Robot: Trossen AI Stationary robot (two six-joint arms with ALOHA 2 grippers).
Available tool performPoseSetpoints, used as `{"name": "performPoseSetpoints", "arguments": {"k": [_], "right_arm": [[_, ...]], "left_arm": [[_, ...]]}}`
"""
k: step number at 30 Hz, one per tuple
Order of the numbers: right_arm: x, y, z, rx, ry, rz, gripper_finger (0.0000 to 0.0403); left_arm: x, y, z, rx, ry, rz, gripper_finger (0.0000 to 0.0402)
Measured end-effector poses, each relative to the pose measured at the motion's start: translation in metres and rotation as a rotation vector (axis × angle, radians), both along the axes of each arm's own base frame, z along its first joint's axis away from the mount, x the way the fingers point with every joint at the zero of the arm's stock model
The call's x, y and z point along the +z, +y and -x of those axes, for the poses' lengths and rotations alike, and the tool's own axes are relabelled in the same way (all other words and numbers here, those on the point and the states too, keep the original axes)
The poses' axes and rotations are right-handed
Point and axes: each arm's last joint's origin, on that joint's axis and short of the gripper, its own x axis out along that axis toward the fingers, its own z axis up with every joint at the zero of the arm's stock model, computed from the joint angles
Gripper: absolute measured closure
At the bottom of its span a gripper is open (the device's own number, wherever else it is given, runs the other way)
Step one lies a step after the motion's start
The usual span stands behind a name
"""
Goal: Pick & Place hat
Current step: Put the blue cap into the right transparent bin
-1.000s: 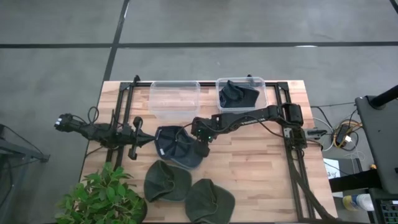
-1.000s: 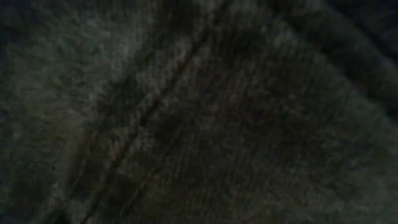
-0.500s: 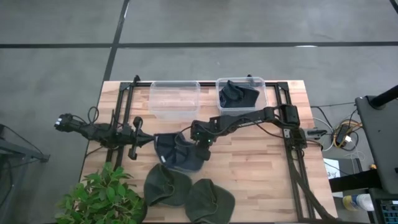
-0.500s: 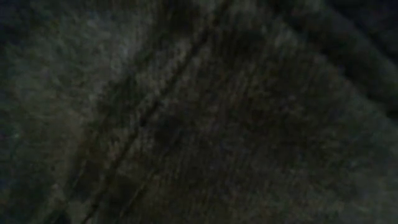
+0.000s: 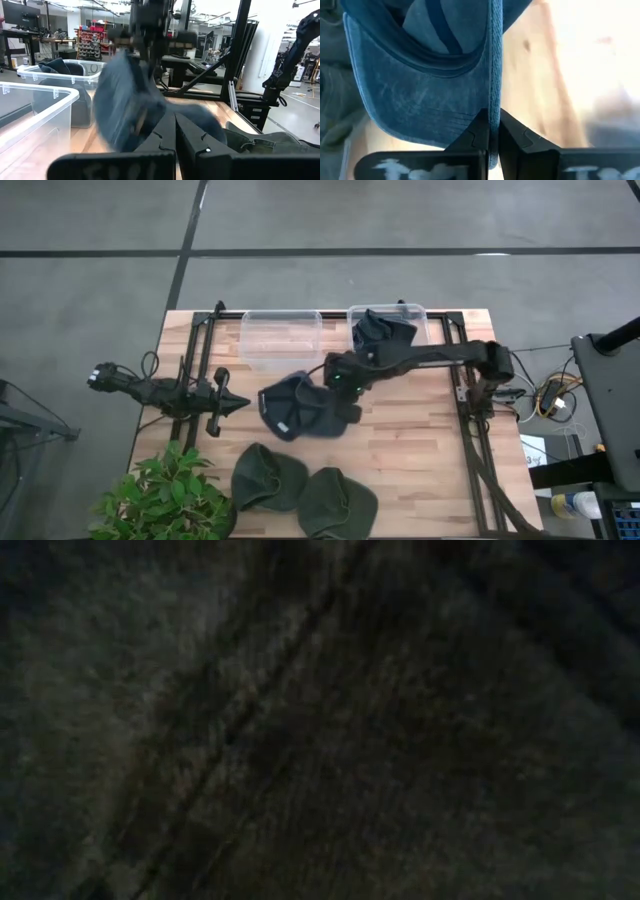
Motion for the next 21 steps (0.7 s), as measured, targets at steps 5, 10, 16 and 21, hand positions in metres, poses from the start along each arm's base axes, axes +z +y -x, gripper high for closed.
{"name": "performPoseSetpoints", "arguments": {"k": [5, 10, 16, 21], "right_arm": [[0.042, 0.002, 0.031, -0.069, 0.062, 0.180, 0.0391], [0.076, 0.001, 0.059, -0.151, 0.095, 0.397, 0.0391], [0.101, -0.006, 0.080, -0.173, 0.091, 0.562, 0.0390], [0.110, -0.015, 0.087, -0.249, 0.078, 0.725, 0.0390]], "left_arm": [[0.000, 0.000, 0.000, 0.000, 0.000, 0.000, 0.0401], [0.000, 0.000, 0.000, 0.000, 0.000, 0.000, 0.0401], [0.000, 0.000, 0.000, 0.000, 0.000, 0.000, 0.0401], [0.000, 0.000, 0.000, 0.000, 0.000, 0.000, 0.0401]]}}
